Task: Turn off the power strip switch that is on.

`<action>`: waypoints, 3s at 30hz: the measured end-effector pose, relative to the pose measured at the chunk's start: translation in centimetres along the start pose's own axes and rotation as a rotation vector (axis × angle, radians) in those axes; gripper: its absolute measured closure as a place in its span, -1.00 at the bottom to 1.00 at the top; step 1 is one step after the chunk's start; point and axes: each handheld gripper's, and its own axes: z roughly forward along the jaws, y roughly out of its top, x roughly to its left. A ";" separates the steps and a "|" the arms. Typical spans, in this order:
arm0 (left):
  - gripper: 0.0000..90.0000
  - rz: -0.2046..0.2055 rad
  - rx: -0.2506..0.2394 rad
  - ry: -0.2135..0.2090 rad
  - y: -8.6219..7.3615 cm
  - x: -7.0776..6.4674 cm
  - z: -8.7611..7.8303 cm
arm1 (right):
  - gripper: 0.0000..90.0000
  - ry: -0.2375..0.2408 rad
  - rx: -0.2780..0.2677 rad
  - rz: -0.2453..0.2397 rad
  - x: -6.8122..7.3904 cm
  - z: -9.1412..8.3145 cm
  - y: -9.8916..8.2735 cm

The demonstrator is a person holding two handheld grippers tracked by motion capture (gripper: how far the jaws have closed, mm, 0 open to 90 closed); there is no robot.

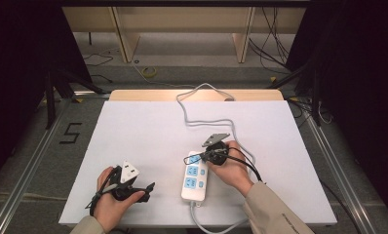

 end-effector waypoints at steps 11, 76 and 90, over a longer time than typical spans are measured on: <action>-0.83 -0.002 -0.001 -0.001 0.0 0.0 0.0 | 1.00 0.014 -0.025 0.010 -0.2 -0.5 0.2; -0.83 -0.008 0.003 0.004 -0.1 0.1 0.0 | 0.65 -0.017 -0.087 0.095 -2.9 -7.0 -5.5; -0.83 -0.010 0.006 0.005 -0.2 0.2 -0.1 | 0.42 -0.041 -0.099 0.129 -3.7 -8.3 -7.6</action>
